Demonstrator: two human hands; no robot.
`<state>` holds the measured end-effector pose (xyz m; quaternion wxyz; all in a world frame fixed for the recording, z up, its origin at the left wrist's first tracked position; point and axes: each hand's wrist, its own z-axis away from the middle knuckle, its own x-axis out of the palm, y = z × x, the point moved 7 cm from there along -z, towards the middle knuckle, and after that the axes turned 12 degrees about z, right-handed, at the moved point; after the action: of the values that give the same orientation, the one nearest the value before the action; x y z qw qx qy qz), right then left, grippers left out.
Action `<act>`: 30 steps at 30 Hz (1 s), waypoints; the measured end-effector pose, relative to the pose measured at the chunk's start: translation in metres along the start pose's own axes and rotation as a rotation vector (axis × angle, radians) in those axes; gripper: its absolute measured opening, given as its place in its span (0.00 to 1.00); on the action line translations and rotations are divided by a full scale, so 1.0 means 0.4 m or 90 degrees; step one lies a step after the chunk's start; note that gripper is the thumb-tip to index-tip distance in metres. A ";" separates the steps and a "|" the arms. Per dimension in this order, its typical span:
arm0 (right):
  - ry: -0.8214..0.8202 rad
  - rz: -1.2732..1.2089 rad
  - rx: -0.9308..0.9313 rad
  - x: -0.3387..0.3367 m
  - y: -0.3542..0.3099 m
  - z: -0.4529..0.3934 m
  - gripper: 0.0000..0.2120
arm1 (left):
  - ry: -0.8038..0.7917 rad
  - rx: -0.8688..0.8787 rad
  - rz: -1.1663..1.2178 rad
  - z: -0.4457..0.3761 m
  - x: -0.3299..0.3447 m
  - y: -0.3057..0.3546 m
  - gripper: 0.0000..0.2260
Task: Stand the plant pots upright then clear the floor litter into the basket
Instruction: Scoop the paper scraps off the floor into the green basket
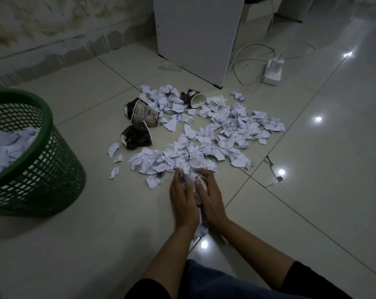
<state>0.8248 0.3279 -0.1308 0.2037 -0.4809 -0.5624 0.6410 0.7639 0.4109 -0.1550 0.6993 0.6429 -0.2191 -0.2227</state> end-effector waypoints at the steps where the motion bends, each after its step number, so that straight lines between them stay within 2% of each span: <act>1: -0.002 -0.034 0.015 0.006 0.003 0.000 0.15 | 0.003 -0.014 0.016 0.001 0.005 0.004 0.25; 3: -0.008 -0.072 0.037 0.016 0.007 -0.003 0.19 | 0.002 -0.024 0.022 0.003 0.012 0.010 0.23; 7: 0.035 -0.072 0.058 0.016 0.007 -0.011 0.15 | 0.045 -0.090 0.135 -0.003 0.014 0.020 0.18; 9: 0.064 -0.087 0.072 0.010 0.005 -0.012 0.19 | 0.058 -0.125 0.181 -0.005 0.021 0.041 0.13; 12: 0.096 -0.137 0.109 0.002 -0.010 -0.016 0.17 | 0.051 -0.129 0.226 -0.015 0.043 0.091 0.07; 18: 0.165 -0.205 0.175 -0.040 -0.047 -0.052 0.25 | 0.118 -0.152 0.209 -0.032 0.055 0.147 0.11; 21: 0.186 -0.220 0.188 -0.060 -0.079 -0.069 0.25 | 0.156 -0.148 0.189 -0.040 0.058 0.190 0.10; 24: 0.183 -0.204 0.182 -0.073 -0.124 -0.086 0.24 | 0.183 -0.132 0.148 -0.045 0.052 0.241 0.16; 30: 0.147 -0.174 0.105 -0.081 -0.267 -0.153 0.25 | 0.225 -0.093 0.110 -0.092 0.019 0.376 0.21</act>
<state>0.8614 0.3642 -0.0144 0.3907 -0.4518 -0.5411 0.5920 0.7963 0.4469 -0.0077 0.7882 0.5983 -0.1305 -0.0606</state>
